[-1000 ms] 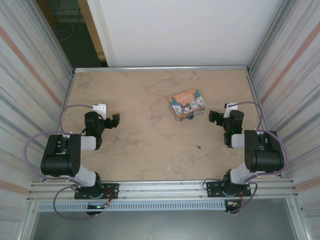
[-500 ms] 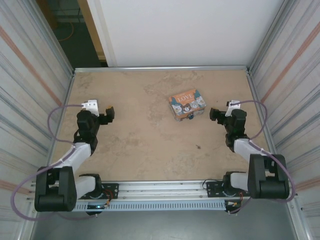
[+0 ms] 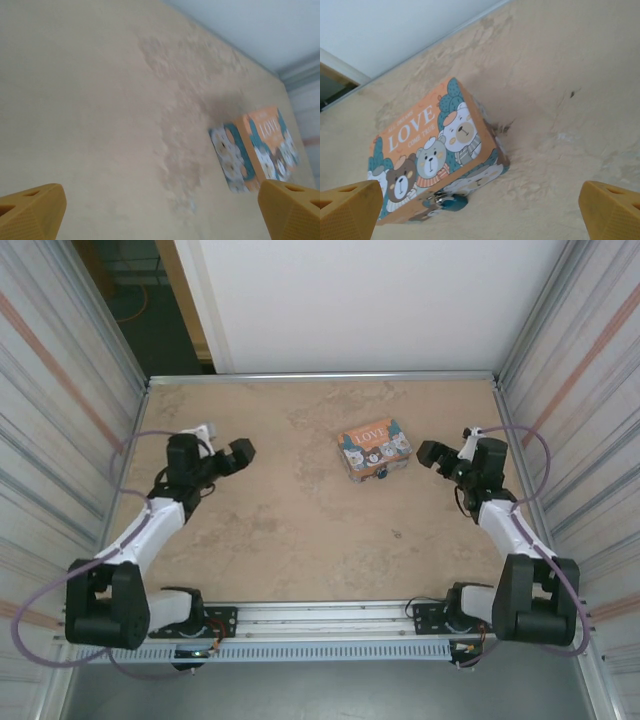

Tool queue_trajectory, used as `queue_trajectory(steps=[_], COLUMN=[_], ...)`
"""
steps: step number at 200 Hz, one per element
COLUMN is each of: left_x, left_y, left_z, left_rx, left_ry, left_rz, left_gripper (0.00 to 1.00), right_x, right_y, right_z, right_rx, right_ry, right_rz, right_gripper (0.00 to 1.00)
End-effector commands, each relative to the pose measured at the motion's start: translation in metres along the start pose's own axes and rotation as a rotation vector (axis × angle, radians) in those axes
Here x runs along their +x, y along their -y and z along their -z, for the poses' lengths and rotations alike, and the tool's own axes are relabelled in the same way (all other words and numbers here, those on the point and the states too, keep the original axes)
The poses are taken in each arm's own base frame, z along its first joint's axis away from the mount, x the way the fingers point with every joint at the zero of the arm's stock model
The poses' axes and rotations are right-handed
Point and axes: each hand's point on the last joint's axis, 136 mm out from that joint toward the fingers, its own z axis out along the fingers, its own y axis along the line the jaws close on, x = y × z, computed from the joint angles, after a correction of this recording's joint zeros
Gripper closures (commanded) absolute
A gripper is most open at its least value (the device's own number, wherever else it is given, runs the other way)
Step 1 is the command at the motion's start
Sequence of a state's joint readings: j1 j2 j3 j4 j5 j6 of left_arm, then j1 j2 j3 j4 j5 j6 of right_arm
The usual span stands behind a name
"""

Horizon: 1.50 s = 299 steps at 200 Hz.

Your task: Unlock the padlock with the key

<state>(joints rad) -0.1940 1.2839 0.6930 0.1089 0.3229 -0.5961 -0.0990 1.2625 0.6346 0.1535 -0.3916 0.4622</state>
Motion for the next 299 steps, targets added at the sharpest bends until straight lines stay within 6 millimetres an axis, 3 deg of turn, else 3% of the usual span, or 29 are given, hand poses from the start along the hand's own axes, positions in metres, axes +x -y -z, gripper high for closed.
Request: queue_trajectory(steps=[1,84,169,233,299], left_x=[0.008,0.071,0.107,0.113,0.106], left_y=[0.034,0.123,0.171,0.189,0.193], left_z=[-0.017,-0.103,-0.161,-0.177,-0.164], left_rx=[0.099,0.284,0.381,0.406,0.41], left_ry=[-0.055,-0.281,-0.411,-0.447,-0.43], left_rz=[0.066,0.061,0.092,0.082,0.054], left_gripper=[0.01,0.01,0.01,0.01,0.01], right_x=[-0.005,0.001,0.013,0.027,0.052], right_y=[-0.009,-0.013,-0.026,-0.044,-0.071], right_z=[-0.01,-0.067,-0.1,-0.104,-0.084], right_rx=[-0.058,-0.189,-0.242,-0.304,-0.352], right_ry=[-0.032,-0.176,-0.254,-0.309,-0.355], right_rz=[-0.063,-0.055,0.007,0.04,0.073], right_gripper=[0.01,0.01,0.01,0.01,0.01])
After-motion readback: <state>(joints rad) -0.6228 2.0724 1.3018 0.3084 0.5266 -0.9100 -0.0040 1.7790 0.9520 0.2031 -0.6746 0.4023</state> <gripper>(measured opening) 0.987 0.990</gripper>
